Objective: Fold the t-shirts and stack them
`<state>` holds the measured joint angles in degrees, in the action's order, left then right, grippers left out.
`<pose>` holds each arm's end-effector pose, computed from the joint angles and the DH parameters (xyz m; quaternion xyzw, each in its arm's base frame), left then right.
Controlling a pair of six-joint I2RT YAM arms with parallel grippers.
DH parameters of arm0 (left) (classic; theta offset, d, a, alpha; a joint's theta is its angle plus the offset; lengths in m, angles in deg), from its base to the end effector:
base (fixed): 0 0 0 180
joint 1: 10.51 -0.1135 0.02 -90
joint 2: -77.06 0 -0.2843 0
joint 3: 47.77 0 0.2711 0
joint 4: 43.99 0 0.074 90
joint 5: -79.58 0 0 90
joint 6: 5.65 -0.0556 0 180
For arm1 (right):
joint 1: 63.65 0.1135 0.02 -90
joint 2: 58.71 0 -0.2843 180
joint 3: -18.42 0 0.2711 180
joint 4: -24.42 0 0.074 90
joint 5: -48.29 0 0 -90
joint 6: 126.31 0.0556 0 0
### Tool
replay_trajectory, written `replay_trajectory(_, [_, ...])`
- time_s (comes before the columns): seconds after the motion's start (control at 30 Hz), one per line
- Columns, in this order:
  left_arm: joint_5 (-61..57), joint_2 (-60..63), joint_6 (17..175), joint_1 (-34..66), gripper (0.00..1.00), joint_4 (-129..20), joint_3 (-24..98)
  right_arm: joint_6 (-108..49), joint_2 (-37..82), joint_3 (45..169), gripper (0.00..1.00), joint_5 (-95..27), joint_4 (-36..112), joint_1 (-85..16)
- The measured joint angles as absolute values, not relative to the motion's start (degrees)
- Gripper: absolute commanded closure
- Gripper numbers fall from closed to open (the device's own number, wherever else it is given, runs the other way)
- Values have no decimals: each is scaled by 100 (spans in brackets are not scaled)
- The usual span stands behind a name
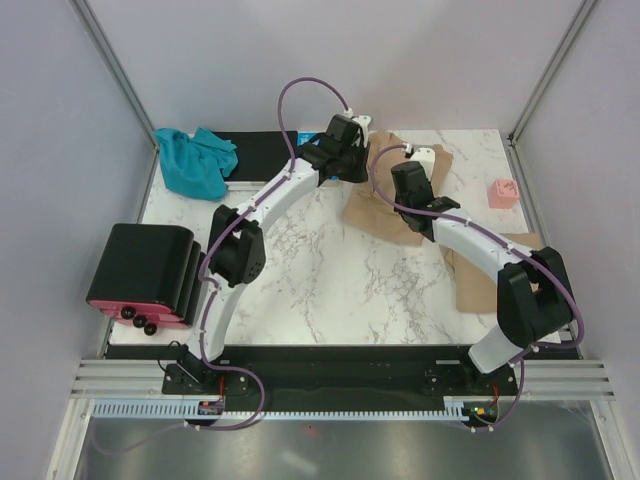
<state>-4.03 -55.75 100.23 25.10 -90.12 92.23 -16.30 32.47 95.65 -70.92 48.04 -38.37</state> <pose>0.4701 -0.3443 0.2748 0.1780 0.8835 -0.2322 0.3658 0.3607 0.1403 0.2577 0.0714 0.8724 -0.0442 0.4816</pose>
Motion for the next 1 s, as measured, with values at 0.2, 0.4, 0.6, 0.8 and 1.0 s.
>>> replay_trajectory(0.2, [-381, -5365, 10025, 2482, 98, -9012, 8537, -1565, 3142, 9491, 100, -6906, 4913, -3840])
replay_trajectory(0.4, [-320, -4458, 10034, 2475, 98, -8765, 6817, -1328, 1959, 8637, 100, -6386, 5082, -3835])
replay_trajectory(0.6, [-265, -3693, 10032, 2519, 98, -8402, 6272, -1245, 1096, 8387, 100, -6356, 5088, -3831])
replay_trajectory(0.8, [-287, -4196, 10023, 2484, 98, -8435, 7477, -1283, 1734, 8746, 100, -6607, 5106, -3840])
replay_trajectory(1.0, [-302, -5007, 9975, 2480, 98, -8527, 8596, -1387, 2663, 9052, 100, -6922, 5010, -3840])
